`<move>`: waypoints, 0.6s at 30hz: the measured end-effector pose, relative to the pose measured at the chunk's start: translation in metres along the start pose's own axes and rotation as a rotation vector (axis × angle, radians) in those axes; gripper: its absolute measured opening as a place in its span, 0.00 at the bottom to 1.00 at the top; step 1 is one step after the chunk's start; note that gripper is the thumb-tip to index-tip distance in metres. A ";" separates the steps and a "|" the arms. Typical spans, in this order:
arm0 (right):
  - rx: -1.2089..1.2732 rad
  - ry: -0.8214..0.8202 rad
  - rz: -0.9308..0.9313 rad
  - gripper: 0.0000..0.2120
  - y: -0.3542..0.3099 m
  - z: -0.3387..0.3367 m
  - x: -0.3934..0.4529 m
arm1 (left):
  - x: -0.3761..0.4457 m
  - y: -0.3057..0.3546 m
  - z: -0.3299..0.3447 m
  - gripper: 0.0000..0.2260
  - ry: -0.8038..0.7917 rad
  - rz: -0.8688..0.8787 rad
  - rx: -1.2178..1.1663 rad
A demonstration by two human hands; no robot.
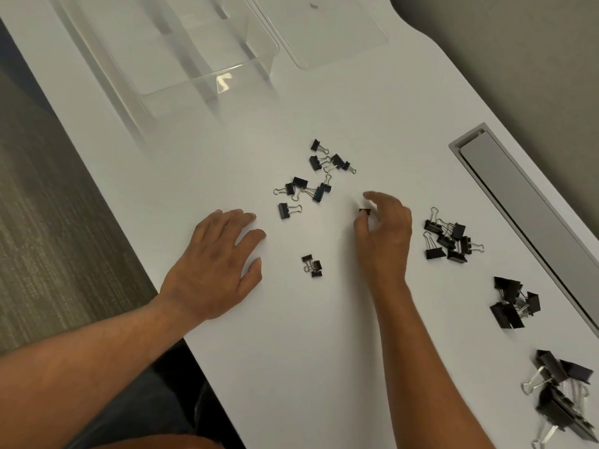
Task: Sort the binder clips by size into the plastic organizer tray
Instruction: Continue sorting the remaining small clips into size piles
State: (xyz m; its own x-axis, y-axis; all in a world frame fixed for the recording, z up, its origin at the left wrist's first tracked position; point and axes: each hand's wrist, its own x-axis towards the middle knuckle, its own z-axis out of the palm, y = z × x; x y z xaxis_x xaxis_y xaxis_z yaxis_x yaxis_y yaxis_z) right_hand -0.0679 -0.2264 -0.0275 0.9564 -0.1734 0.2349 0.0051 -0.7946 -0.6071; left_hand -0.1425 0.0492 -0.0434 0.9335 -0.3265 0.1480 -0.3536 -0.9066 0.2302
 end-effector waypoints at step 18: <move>-0.130 -0.002 -0.111 0.09 -0.015 0.013 -0.017 | 0.001 0.000 0.000 0.18 -0.002 -0.012 -0.022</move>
State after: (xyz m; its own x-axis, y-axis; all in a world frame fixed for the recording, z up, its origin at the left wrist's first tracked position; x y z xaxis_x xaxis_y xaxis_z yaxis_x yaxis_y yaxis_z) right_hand -0.0800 -0.2041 -0.0325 0.9527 -0.0792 0.2933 0.0731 -0.8773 -0.4743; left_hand -0.1418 0.0493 -0.0432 0.9379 -0.3159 0.1432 -0.3433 -0.9046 0.2526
